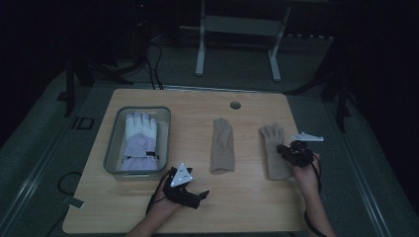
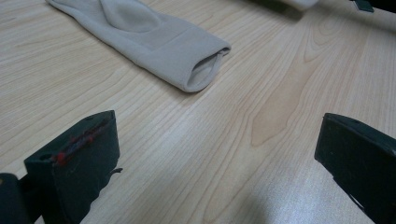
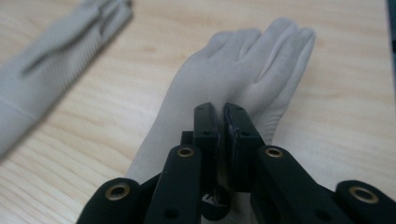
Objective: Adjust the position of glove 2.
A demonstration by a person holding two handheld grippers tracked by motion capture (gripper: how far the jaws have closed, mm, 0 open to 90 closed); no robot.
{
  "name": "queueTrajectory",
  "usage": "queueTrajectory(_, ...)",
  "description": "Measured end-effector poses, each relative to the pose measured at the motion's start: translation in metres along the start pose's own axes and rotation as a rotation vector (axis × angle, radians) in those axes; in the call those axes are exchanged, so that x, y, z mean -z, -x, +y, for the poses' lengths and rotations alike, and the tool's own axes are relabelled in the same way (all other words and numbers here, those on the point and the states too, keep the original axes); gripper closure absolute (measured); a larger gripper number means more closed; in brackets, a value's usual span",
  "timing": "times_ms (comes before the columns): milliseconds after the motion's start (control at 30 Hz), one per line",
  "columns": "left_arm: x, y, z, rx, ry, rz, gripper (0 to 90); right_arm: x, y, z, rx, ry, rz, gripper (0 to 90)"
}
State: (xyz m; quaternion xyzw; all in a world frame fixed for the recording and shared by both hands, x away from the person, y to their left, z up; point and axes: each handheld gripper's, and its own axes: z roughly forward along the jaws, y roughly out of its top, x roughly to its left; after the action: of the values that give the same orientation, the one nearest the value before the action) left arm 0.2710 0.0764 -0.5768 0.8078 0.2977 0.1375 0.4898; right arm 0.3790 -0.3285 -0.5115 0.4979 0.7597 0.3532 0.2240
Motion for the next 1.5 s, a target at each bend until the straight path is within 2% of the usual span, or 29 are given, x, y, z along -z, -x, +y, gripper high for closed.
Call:
queueTrajectory(267,-0.001,0.000,0.000,-0.001,-0.004,0.001,0.3,0.020,-0.016,0.028,-0.035,0.091,-0.009,84.6)
queueTrajectory(433,0.000,0.000,0.000,-0.002,0.003,-0.003,0.3,0.021,-0.025,0.038,-0.034,0.114,0.000,84.5)
queueTrajectory(500,0.000,0.000,0.000,-0.002,0.004,-0.002,0.3,0.020,-0.032,0.043,-0.025,0.133,0.021,84.5)
queueTrajectory(633,0.000,0.000,0.000,-0.004,0.000,0.000,0.3,0.017,-0.046,0.052,-0.020,0.146,0.029,84.5)
queueTrajectory(733,0.000,0.001,0.000,-0.004,0.000,0.000,0.3,0.014,-0.059,0.061,-0.028,0.163,0.038,84.4)
queueTrajectory(867,0.000,0.001,0.000,-0.003,0.004,-0.001,0.2,0.008,-0.077,0.070,-0.013,0.203,0.061,84.4)
queueTrajectory(967,0.000,0.001,0.000,-0.004,0.004,0.000,0.3,0.000,-0.091,0.076,-0.015,0.208,0.073,84.4)
queueTrajectory(1000,0.000,0.001,0.000,-0.004,0.004,0.000,0.3,0.000,-0.091,0.076,-0.015,0.208,0.073,84.4)
queueTrajectory(1033,0.000,0.001,0.000,-0.005,0.003,0.001,0.3,-0.008,-0.104,0.080,-0.023,0.201,0.087,84.4)
queueTrajectory(1200,0.000,0.001,0.000,-0.007,0.003,0.003,0.3,-0.022,-0.126,0.084,-0.014,0.185,0.116,84.4)
queueTrajectory(1367,0.000,0.001,0.000,-0.005,0.003,0.002,0.3,-0.033,-0.141,0.085,-0.041,0.192,0.120,84.4)
queueTrajectory(1500,0.000,0.001,0.000,-0.004,0.004,0.000,0.3,-0.044,-0.148,0.084,-0.037,0.185,0.113,84.4)
